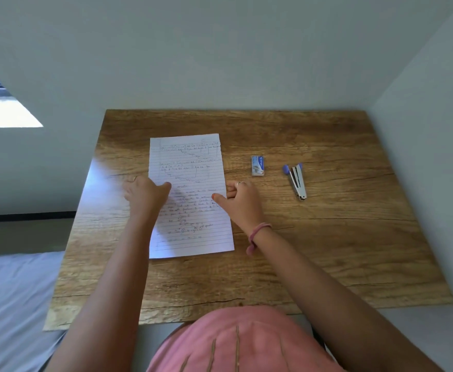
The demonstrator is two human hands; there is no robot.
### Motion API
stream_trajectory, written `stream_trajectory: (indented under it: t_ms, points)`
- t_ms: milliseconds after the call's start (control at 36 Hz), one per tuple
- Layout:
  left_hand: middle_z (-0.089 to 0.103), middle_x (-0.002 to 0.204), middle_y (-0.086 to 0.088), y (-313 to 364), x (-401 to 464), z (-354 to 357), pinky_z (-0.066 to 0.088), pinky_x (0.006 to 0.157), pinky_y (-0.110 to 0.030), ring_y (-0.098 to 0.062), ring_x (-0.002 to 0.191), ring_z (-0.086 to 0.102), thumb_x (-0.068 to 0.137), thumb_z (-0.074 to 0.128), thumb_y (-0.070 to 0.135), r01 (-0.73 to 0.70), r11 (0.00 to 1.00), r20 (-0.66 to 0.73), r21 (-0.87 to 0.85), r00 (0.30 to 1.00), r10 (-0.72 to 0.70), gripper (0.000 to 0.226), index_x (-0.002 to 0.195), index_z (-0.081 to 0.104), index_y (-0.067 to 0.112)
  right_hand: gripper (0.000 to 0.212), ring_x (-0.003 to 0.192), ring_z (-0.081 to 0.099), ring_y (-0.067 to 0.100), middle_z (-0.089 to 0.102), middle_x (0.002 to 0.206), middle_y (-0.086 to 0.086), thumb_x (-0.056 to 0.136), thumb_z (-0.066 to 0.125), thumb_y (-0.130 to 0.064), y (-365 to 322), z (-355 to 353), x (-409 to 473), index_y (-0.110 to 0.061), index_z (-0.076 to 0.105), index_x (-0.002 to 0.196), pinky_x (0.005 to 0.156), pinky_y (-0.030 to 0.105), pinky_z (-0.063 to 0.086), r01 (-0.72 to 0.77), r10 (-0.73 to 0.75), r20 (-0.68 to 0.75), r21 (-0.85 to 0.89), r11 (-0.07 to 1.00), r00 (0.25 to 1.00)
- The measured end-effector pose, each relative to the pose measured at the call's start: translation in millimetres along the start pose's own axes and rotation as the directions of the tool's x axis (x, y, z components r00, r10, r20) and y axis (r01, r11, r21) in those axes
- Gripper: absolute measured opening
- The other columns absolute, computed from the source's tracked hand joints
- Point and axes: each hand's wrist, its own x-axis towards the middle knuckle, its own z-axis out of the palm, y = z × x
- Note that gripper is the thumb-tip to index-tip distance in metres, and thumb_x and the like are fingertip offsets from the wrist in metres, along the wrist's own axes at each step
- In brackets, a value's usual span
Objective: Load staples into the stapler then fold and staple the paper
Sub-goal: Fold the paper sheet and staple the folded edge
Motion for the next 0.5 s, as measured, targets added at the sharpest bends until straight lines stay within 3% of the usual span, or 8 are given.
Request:
stream_trajectory:
  t_ms: [111, 194, 250, 333, 389, 444, 500]
  points:
    - [0.047, 0.124, -0.023, -0.1, 1.9, -2.0, 0.044, 0.098, -0.051, -0.039, 0.122, 0.044, 0.082, 0.069, 0.017, 0.009, 0.999, 0.025, -0.038, 1.000, -0.008, 0.039, 0.112, 0.053, -0.002, 0.039, 0.097, 0.059, 0.021, 0.060, 0.095, 0.002, 0.078, 0.077, -0.034, -4.8, 0.9, 2.5, -0.009, 0.067, 0.106, 0.086, 0.039, 0.053, -0.017, 0.018, 0.008, -0.014, 1.000, 1.000]
    - [0.056, 0.077, -0.007, -2.2, 3.3, -2.9, 0.050, 0.072, -0.037, -0.026, 0.080, 0.057, 0.078, 0.073, 0.009, -0.030, 0.995, 0.044, -0.092, 0.998, 0.034, 0.020, 0.081, 0.054, 0.003, 0.043, 0.095, 0.061, 0.020, 0.064, 0.104, 0.010, 0.077, 0.080, -0.030, -4.5, 1.5, 4.8, -0.009, 0.065, 0.111, 0.087, 0.037, 0.054, -0.040, 0.042, 0.032, -0.035, 0.999, 0.999]
    - [0.056, 0.071, -0.005, -4.2, 3.5, -3.5, 0.048, 0.062, -0.032, -0.020, 0.065, 0.053, 0.076, 0.076, 0.008, -0.015, 0.990, 0.075, -0.137, 0.997, 0.026, 0.021, 0.079, 0.056, 0.001, 0.048, 0.091, 0.062, 0.017, 0.063, 0.106, 0.009, 0.074, 0.082, -0.026, -4.4, 0.3, 5.6, -0.008, 0.062, 0.115, 0.083, 0.031, 0.055, -0.065, 0.065, 0.036, 0.002, 0.998, 0.997]
    - [0.062, 0.090, -0.012, -8.1, 4.6, -4.0, 0.054, 0.081, -0.041, -0.025, 0.081, 0.057, 0.074, 0.079, 0.010, -0.001, 0.990, 0.106, -0.138, 0.994, 0.016, 0.038, 0.103, 0.060, -0.006, 0.060, 0.076, 0.059, 0.005, 0.058, 0.114, 0.004, 0.071, 0.085, -0.022, -5.0, -1.6, 6.2, -0.007, 0.057, 0.122, 0.065, 0.012, 0.049, -0.097, 0.094, 0.055, 0.058, 0.994, 0.994]
    - [0.063, 0.107, -0.016, -8.4, 3.3, -3.1, 0.049, 0.095, -0.047, -0.032, 0.099, 0.059, 0.075, 0.080, 0.015, -0.024, 0.996, 0.087, -0.089, 0.996, 0.031, 0.048, 0.113, 0.057, -0.004, 0.063, 0.071, 0.059, 0.001, 0.061, 0.113, 0.004, 0.071, 0.085, -0.017, -5.8, -1.2, 7.2, -0.006, 0.055, 0.126, 0.066, 0.014, 0.051, -0.114, 0.108, 0.081, 0.081, 0.990, 0.991]
    - [0.056, 0.125, -0.021, -7.6, 0.5, -2.1, 0.036, 0.104, -0.046, -0.038, 0.120, 0.047, 0.077, 0.079, 0.024, -0.048, 0.999, 0.047, -0.008, 0.998, 0.048, 0.058, 0.123, 0.054, 0.002, 0.064, 0.078, 0.066, 0.007, 0.068, 0.112, 0.005, 0.073, 0.083, -0.012, -7.1, -1.0, 7.3, -0.005, 0.053, 0.129, 0.073, 0.024, 0.057, -0.147, 0.133, 0.129, 0.107, 0.983, 0.983]
    - [0.048, 0.133, -0.023, -6.5, -2.5, -1.4, 0.030, 0.106, -0.048, -0.040, 0.129, 0.036, 0.077, 0.080, 0.028, -0.054, 0.998, 0.033, 0.029, 0.998, 0.053, 0.063, 0.128, 0.051, 0.004, 0.059, 0.080, 0.065, 0.008, 0.071, 0.109, 0.004, 0.076, 0.079, -0.010, -7.6, -1.2, 7.1, -0.007, 0.053, 0.130, 0.067, 0.020, 0.055, -0.162, 0.138, 0.169, 0.137, 0.977, 0.976]
